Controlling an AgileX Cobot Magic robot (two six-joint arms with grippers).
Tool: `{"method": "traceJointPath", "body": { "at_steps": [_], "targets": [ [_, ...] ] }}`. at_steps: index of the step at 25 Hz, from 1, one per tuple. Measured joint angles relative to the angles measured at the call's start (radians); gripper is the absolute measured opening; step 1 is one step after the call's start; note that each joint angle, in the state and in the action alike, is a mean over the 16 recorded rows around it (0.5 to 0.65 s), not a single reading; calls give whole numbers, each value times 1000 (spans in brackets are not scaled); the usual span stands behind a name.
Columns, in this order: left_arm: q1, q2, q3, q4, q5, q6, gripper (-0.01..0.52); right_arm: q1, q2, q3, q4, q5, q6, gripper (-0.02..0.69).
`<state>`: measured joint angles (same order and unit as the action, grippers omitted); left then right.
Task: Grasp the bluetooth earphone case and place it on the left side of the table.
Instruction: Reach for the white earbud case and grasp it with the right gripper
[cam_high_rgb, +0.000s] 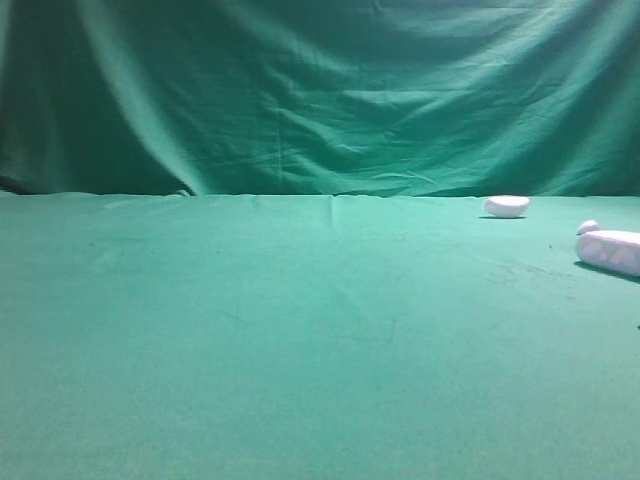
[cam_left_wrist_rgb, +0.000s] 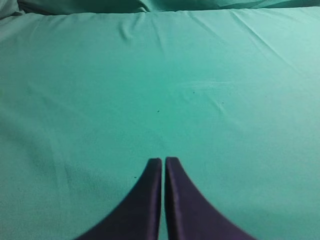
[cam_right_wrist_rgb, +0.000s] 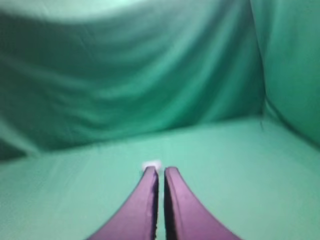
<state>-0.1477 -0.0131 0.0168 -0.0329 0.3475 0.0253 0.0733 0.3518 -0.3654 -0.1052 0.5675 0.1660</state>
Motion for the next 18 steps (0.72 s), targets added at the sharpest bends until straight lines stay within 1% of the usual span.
{"method": "traceJointPath", "body": {
  "at_steps": [5, 9, 11, 13, 18],
  "targets": [
    [0, 0, 0, 0, 0, 0, 0, 48, 174, -91, 40, 111, -113, 12],
    [0, 0, 0, 0, 0, 0, 0, 89, 313, -161, 72, 167, -187, 67],
    [0, 0, 0, 0, 0, 0, 0, 109, 387, -200, 85, 191, -221, 118],
    [0, 0, 0, 0, 0, 0, 0, 125, 465, -242, 96, 210, -246, 184],
    [0, 0, 0, 0, 0, 0, 0, 146, 672, -343, 107, 223, -268, 382]
  ]
}}
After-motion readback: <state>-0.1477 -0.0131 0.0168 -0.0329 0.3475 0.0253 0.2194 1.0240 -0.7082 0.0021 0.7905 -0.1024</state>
